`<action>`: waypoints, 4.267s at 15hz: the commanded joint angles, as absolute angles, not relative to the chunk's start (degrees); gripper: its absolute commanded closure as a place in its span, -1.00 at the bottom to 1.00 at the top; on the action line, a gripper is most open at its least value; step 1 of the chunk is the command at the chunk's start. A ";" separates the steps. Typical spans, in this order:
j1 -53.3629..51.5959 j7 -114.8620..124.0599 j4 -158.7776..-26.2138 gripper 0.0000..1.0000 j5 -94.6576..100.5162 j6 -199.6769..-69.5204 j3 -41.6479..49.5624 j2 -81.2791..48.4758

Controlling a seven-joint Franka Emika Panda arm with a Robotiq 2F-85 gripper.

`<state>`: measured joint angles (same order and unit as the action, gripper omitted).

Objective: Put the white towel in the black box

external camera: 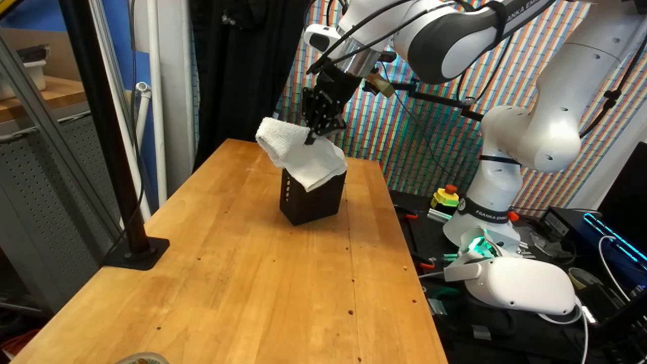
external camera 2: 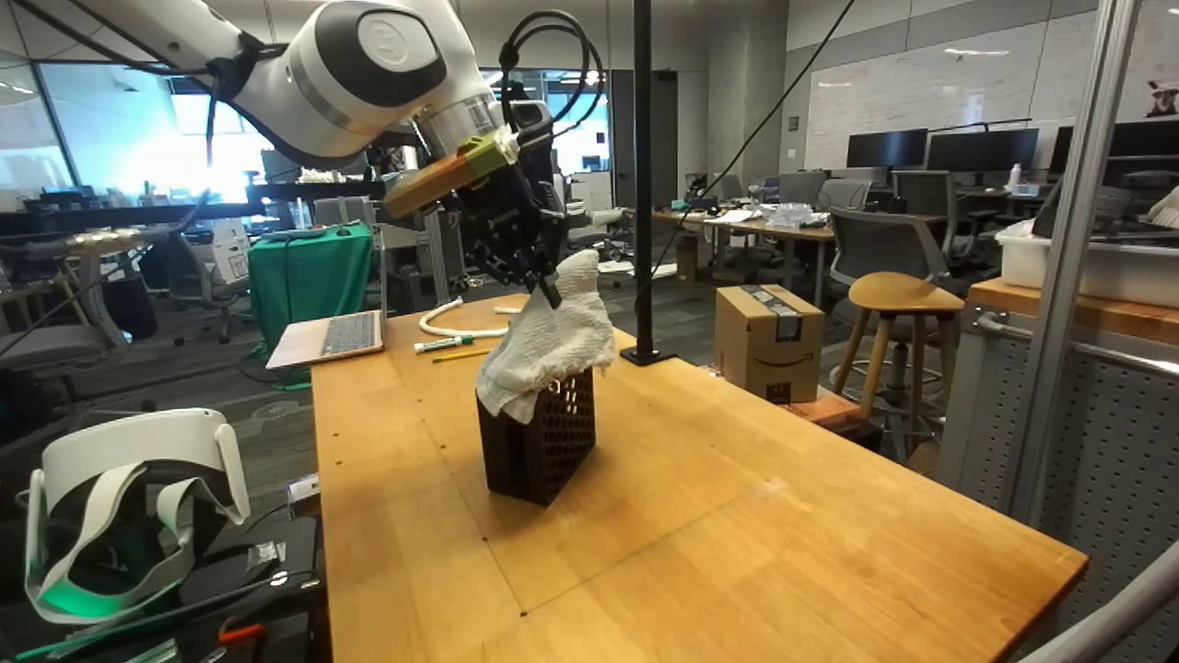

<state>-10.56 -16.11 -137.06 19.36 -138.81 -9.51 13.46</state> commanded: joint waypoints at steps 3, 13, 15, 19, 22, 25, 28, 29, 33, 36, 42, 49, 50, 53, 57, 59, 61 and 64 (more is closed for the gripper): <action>-9.20 -17.67 -136.82 0.82 21.23 -138.85 -8.94 10.63; -12.23 -52.14 -142.18 0.80 18.50 -132.81 -5.73 17.80; -13.05 -59.36 -142.49 0.80 16.57 -131.41 -4.98 18.13; -14.85 -71.36 -142.11 0.80 10.33 -127.98 -4.39 17.41; -15.46 -76.47 -141.44 0.80 7.37 -124.02 -5.33 16.25; -15.38 -77.38 -140.95 0.80 7.79 -121.57 -6.25 15.03; -14.87 -76.58 -140.11 0.80 8.66 -120.35 -6.85 13.38; -14.77 -76.30 -139.98 0.80 8.87 -120.14 -7.01 12.98; -14.70 -74.86 -139.34 0.80 9.25 -119.95 -7.80 11.09; -14.82 -71.89 -137.97 0.80 10.12 -120.17 -9.18 8.96; -14.27 -57.27 -131.43 0.79 17.12 -119.64 -12.05 -0.15; -14.90 -50.09 -119.32 0.79 8.64 -107.10 -13.50 -9.51; -15.00 -49.83 -117.89 0.79 5.65 -105.11 -14.16 -10.09; -15.73 -45.55 -115.37 0.79 -4.35 -101.70 -16.66 -10.09; -17.25 -34.62 -117.51 0.19 -13.74 -108.96 -19.19 -7.67; -17.77 -30.90 -119.38 0.23 -16.07 -114.63 -20.02 -6.47; -18.04 -27.94 -121.77 -0.03 -16.18 -121.24 -20.32 -5.33; -18.00 -23.40 -125.23 -0.23 -14.37 -129.15 -20.02 -3.99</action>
<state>-18.09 -27.30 -120.48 -14.70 -121.89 -20.34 -7.13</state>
